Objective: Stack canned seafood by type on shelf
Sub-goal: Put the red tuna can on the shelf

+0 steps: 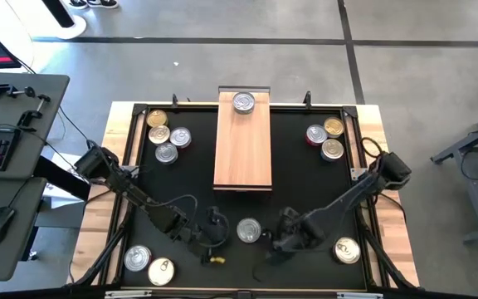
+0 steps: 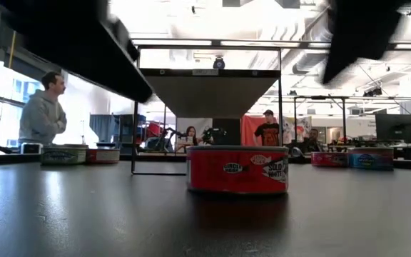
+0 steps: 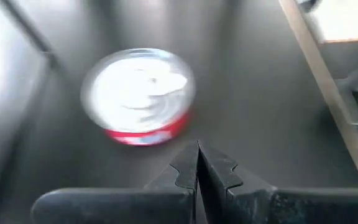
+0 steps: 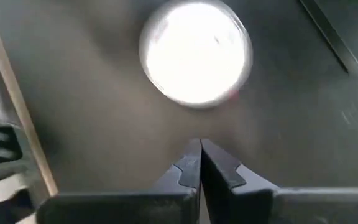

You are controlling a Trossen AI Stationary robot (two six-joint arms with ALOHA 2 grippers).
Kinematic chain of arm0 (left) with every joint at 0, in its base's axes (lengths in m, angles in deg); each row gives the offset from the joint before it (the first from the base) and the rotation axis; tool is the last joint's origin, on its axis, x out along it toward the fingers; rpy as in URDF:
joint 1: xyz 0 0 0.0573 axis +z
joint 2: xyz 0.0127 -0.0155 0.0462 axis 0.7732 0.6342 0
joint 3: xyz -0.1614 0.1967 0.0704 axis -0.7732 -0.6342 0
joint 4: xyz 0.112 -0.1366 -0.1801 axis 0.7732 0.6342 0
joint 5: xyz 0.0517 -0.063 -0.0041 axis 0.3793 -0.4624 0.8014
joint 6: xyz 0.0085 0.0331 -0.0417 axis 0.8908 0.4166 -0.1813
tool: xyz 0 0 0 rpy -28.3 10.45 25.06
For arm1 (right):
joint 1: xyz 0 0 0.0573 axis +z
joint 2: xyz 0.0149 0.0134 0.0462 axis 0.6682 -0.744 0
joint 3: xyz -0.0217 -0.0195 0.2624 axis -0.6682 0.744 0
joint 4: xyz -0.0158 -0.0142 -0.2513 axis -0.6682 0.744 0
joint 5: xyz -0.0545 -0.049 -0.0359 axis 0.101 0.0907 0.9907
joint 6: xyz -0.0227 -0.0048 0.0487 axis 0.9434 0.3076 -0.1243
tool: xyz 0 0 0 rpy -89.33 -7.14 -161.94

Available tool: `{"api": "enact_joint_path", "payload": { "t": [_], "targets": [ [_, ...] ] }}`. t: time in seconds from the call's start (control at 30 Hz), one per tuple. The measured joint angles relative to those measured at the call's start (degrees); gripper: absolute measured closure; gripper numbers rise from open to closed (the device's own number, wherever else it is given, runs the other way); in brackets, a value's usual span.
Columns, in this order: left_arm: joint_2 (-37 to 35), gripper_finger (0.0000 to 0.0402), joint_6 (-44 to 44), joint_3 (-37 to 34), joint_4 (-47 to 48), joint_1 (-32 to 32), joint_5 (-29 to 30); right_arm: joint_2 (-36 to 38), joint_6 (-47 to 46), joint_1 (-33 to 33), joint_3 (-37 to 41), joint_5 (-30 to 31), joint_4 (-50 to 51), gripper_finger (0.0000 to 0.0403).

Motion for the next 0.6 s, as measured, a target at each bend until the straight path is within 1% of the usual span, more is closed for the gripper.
{"api": "enact_joint_path", "payload": {
  "t": [0.1,0.2,0.33,0.43,0.5,0.6],
  "targets": [
    [0.79,0.0401,1.79,0.04,0.24,3.1,0.43,-0.05,-6.05,0.15,3.59,1.19,-3.79,0.0403],
    [2.78,0.0401,1.23,0.01,1.27,5.17,-2.27,-0.14,-10.49,-0.57,8.76,1.66,-10.34,0.0403],
    [5.16,0.0401,0.25,-0.02,1.12,4.57,-3.61,-0.14,-16.63,-2.19,12.65,3.24,-12.3,0.0403],
    [6.82,0.0402,1.25,-0.02,0.57,3.62,-2.46,-0.14,-16.96,-3.69,13.71,3.53,-12.94,0.0403],
    [7.59,0.0401,1.05,-0.02,-1.11,3.3,-1.2,-0.14,-16.07,-4.47,13.68,3.33,-14.34,0.0403],
    [9.04,0.0401,0.92,0.0,-4.59,3.21,-0.93,-0.35,-14.22,-5.25,13.66,2.15,-16.13,0.0403]
  ]
}}
